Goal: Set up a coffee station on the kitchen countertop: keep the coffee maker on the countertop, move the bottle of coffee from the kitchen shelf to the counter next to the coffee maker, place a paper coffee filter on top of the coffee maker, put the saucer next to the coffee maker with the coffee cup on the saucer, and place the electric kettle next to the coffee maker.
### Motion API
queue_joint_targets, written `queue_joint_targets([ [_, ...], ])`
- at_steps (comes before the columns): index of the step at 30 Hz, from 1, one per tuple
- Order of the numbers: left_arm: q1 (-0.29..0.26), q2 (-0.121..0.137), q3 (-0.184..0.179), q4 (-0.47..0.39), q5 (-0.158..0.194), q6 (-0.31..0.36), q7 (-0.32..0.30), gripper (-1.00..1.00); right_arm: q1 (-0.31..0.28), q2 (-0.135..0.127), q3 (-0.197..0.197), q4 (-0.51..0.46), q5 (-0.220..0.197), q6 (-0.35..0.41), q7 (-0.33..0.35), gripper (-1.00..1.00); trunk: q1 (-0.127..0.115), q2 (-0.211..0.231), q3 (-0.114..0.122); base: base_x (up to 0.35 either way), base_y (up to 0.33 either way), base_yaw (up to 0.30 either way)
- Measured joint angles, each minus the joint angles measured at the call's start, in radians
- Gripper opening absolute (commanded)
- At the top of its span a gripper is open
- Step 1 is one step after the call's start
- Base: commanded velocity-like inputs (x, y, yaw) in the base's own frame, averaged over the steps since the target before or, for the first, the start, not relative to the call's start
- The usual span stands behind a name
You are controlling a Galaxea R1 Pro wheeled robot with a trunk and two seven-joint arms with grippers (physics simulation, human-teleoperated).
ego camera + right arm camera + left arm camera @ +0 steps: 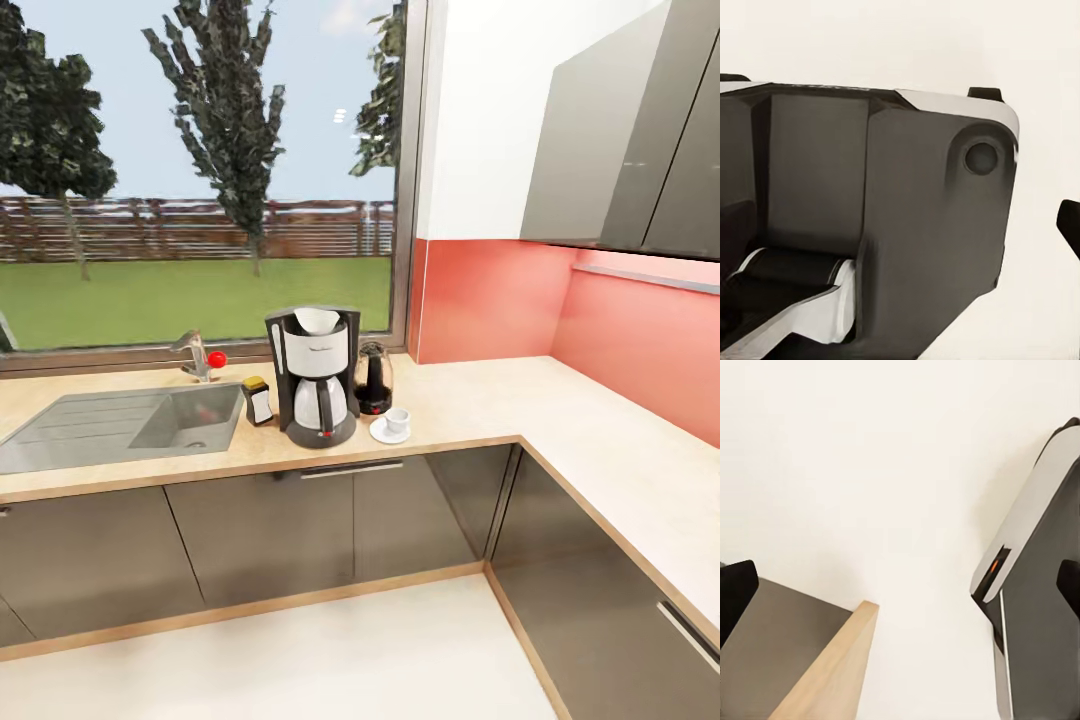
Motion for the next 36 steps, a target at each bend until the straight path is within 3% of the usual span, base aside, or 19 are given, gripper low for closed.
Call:
queue_joint_targets([
  [6,0.000,-0.001,0.000,0.001,0.000,0.002,0.000,1.00,0.008,-0.001,0.000,-0.001,0.000,0.059,0.001,1.00,0.000,0.000,0.000,0.000,0.000,0.000],
  [14,0.000,-0.001,0.000,0.001,0.002,0.001,0.002,1.00,0.008,-0.005,0.000,-0.002,0.004,0.070,-0.004,1.00,0.000,0.000,0.000,0.000,0.000,0.000],
  [24,0.000,0.000,-0.001,-0.001,0.000,0.000,0.002,1.00,0.008,-0.014,-0.002,-0.005,0.063,0.058,-0.008,1.00,0.000,0.000,0.000,0.000,0.000,0.000],
  [27,0.000,0.002,-0.003,-0.002,-0.001,0.000,0.002,1.00,0.008,-0.018,-0.005,-0.009,0.068,0.028,-0.009,1.00,0.000,0.000,0.000,0.000,0.000,0.000],
  [33,0.000,0.001,-0.003,-0.003,-0.001,0.000,0.002,1.00,0.008,-0.013,-0.005,-0.012,0.069,-0.125,-0.010,1.00,0.000,0.000,0.000,0.000,0.000,0.000],
  [36,0.000,-0.001,-0.001,-0.002,0.000,0.000,0.002,1.00,0.008,-0.015,-0.005,-0.012,0.069,-0.139,-0.010,1.00,0.000,0.000,0.000,0.000,0.000,0.000],
])
